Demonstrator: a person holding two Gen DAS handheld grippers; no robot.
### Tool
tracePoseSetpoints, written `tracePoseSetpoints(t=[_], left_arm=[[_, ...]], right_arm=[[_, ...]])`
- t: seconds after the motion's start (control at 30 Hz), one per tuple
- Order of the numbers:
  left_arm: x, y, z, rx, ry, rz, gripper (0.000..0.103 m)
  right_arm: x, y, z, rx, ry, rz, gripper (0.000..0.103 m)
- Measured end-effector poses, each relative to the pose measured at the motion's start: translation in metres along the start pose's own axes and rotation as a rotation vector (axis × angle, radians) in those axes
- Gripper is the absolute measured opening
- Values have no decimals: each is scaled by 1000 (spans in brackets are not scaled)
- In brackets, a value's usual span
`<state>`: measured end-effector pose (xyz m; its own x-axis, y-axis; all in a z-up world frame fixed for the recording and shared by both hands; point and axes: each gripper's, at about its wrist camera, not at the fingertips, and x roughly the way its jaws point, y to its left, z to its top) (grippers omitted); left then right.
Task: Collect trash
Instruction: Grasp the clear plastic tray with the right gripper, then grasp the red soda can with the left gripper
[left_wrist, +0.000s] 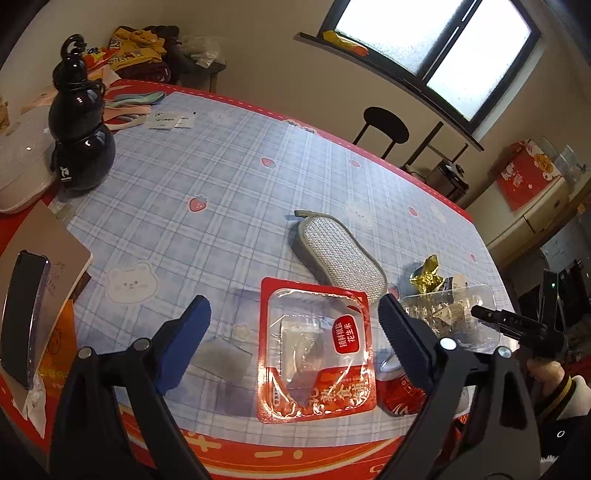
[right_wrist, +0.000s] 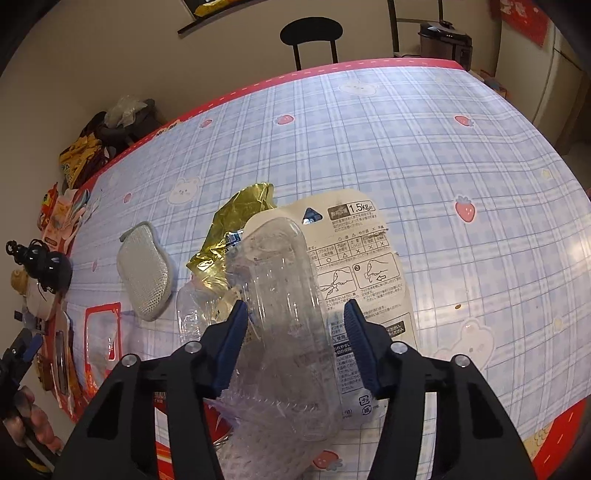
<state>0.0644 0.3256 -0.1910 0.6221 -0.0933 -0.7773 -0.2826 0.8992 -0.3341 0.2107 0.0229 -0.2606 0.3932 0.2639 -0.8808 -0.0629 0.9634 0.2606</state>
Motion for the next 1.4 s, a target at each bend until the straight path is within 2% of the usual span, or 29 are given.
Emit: tracePoseSetpoints(t=[0.27, 0.4, 0.6, 0.9, 1.1, 1.27, 1.33, 1.37, 1.4], left_arm=[[20, -22, -2, 36, 35, -62, 88], [23, -27, -6, 39, 48, -71, 84], [26, -36, -12, 54, 65, -76, 81], [27, -60, -20, 96, 76, -98, 81], [32, -76, -30, 133, 103, -118, 80], [49, -106, -41, 248, 173, -169, 79], [59, -117, -46, 291, 203, -191, 73], [66, -122, -48, 301, 220, -202, 65], [72, -126, -49, 308, 236, -210, 61]], right_arm=[[-3, -7, -2, 8, 9, -7, 48], [-1, -11, -3, 20, 19, 6, 24], [-20, -7, -2, 5, -38, 53, 15], [-58, -16, 5, 39, -142, 147, 15], [-82, -19, 5, 41, -204, 168, 15], [-95, -30, 1, 54, -226, 164, 15], [-99, -36, -1, 65, -231, 159, 15], [-102, -40, -3, 72, -233, 157, 15], [-103, -42, -5, 77, -236, 154, 15]])
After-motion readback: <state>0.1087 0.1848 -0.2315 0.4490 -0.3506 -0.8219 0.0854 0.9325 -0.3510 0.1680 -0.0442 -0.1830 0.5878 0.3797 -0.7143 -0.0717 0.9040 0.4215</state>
